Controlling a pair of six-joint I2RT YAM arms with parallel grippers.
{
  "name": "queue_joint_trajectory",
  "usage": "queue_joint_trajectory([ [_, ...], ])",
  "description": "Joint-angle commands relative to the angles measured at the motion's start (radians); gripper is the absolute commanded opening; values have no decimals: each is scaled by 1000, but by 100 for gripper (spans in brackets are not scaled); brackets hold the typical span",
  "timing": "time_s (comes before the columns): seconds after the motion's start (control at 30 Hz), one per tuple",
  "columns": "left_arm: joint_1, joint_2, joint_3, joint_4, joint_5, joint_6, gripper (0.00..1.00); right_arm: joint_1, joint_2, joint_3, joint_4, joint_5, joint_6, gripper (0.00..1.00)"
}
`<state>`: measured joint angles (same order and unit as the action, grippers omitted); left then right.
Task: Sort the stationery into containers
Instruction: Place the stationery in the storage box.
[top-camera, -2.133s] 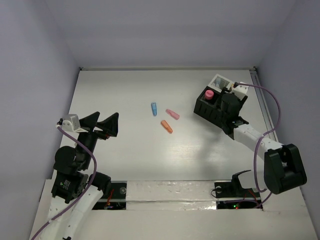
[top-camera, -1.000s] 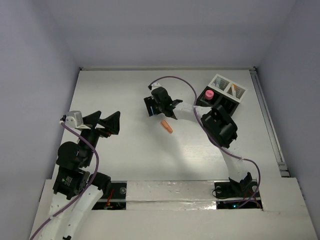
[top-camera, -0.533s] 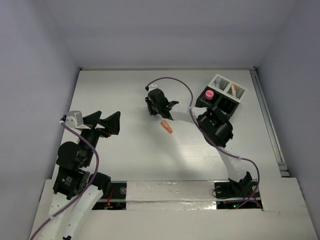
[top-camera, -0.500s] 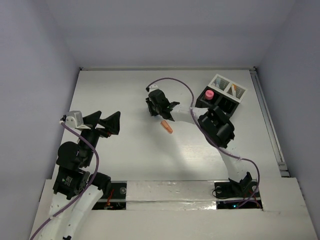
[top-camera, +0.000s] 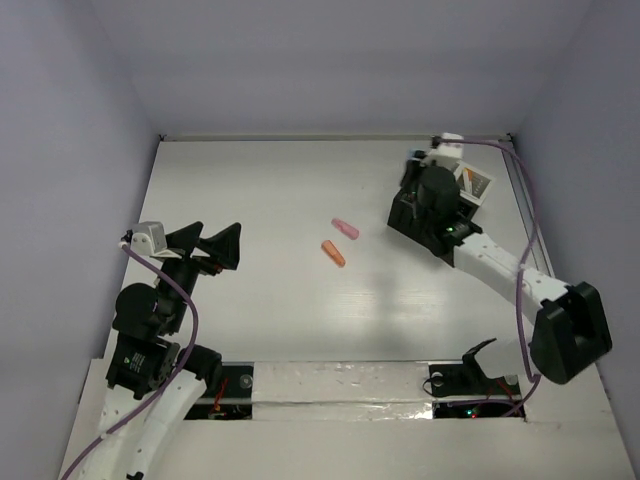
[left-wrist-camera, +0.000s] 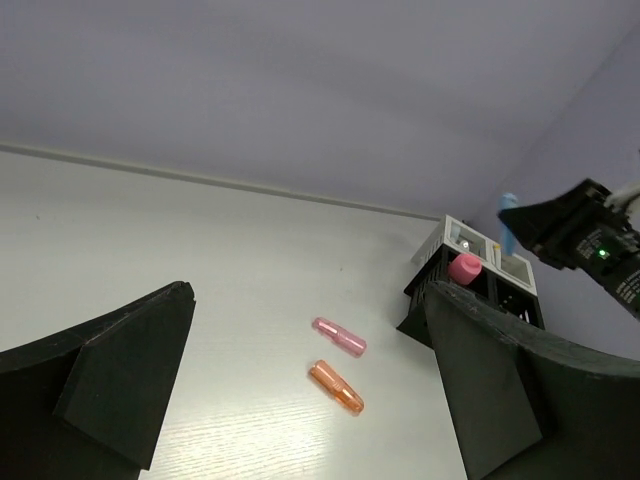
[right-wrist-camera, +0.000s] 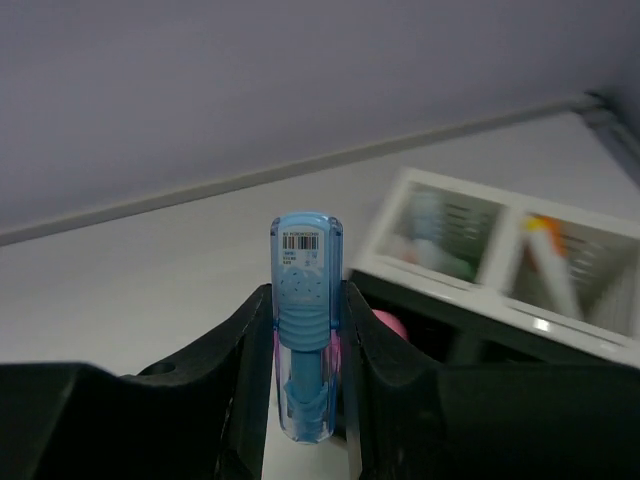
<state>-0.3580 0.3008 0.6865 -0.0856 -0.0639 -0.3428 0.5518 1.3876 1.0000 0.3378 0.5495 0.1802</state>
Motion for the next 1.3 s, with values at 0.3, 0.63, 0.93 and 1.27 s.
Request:
queue_joint_trajectory([
  [0.3, 5, -8, -2, 58, 12, -5, 99, -291, -118, -162, -140, 107, 114, 10],
  [0.63, 5, -17, -1, 52, 4, -4, 99, -322, -53, -169, -174, 115, 162, 20],
  [0.93, 5, -12, -1, 55, 7, -7, 99, -322, -165, -181, -157, -56, 154, 65],
  [1.27, 5, -3, -2, 56, 7, -7, 99, -202, -40, -55, -222, -709, 39, 61],
])
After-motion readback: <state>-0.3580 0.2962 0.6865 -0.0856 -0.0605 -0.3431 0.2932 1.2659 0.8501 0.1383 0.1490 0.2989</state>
